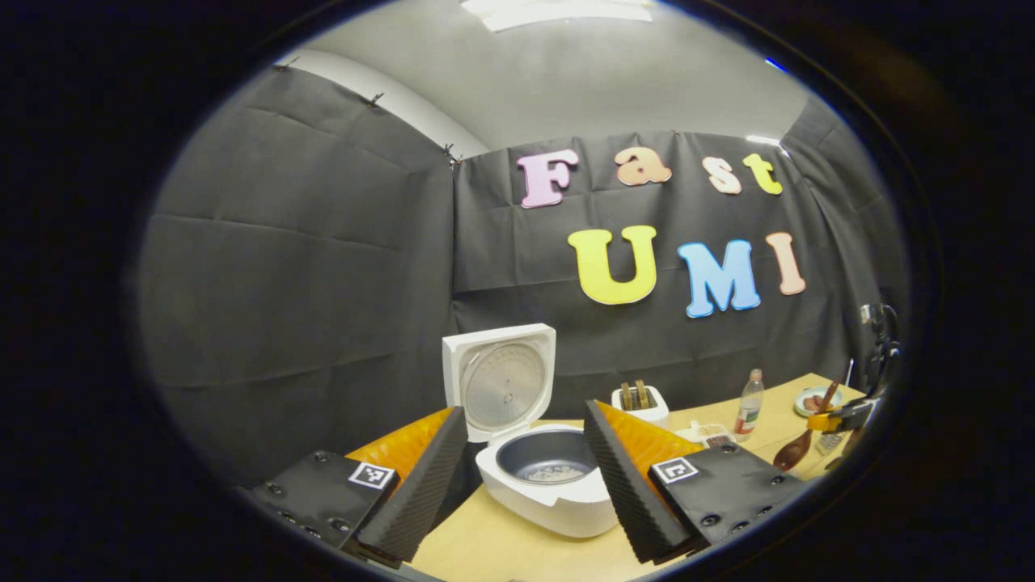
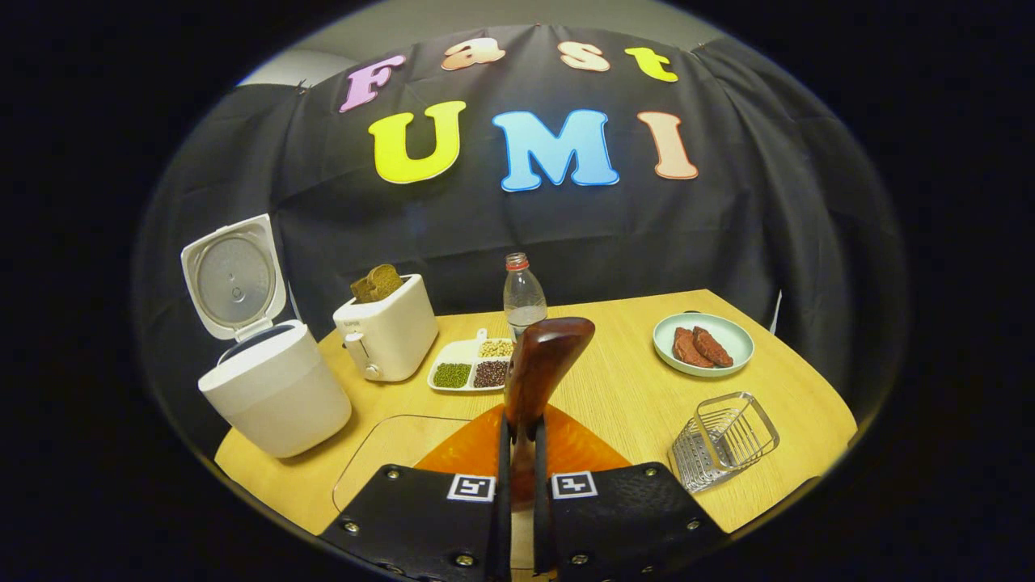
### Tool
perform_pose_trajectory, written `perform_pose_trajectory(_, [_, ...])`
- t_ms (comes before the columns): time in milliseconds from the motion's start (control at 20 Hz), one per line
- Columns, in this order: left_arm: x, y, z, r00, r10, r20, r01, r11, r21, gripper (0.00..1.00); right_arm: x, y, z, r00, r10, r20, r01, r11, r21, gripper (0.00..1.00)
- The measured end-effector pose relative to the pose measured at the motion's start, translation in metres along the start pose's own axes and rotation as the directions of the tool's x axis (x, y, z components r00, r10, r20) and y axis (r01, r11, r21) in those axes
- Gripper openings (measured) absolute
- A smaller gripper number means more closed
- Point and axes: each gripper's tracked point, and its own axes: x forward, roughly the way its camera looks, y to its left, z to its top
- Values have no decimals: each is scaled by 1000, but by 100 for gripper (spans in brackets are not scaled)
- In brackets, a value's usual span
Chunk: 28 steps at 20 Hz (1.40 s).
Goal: Close the left gripper, press the button to open the rice cooker; take a wooden spoon from the chopstick holder with the right hand, scoop a spoonful of rice and pour it into the rice cooker, then put the wooden spoon back into the chopstick holder.
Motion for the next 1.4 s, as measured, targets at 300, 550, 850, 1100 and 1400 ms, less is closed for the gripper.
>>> perform_pose_trajectory(300, [0, 2, -2, 1000, -3, -2, 3, 1000, 4, 95, 2, 27, -19, 1000, 15, -15, -17, 995, -100, 11])
perform_pose_trajectory(550, [2, 0, -8, 1000, -6, -9, 5, 1000, -17, 95, -4, 51, -31, 994, 95, -60, -98, 994, -50, 11])
perform_pose_trajectory(850, [-1, -3, -5, 1000, -7, -3, 7, 1000, -11, 95, -4, 42, -35, 977, 171, -123, -131, 951, 281, 11])
perform_pose_trajectory(1100, [-3, -2, 0, 1000, 1, 5, -1, 1000, 11, 95, 1, 16, -34, 963, 222, -151, -96, 809, 579, 11])
perform_pose_trajectory(1400, [-3, 5, 2, 1000, 20, 15, -20, 1000, 8, 95, -6, 6, -7, 959, 268, -91, -128, 697, 705, 11])
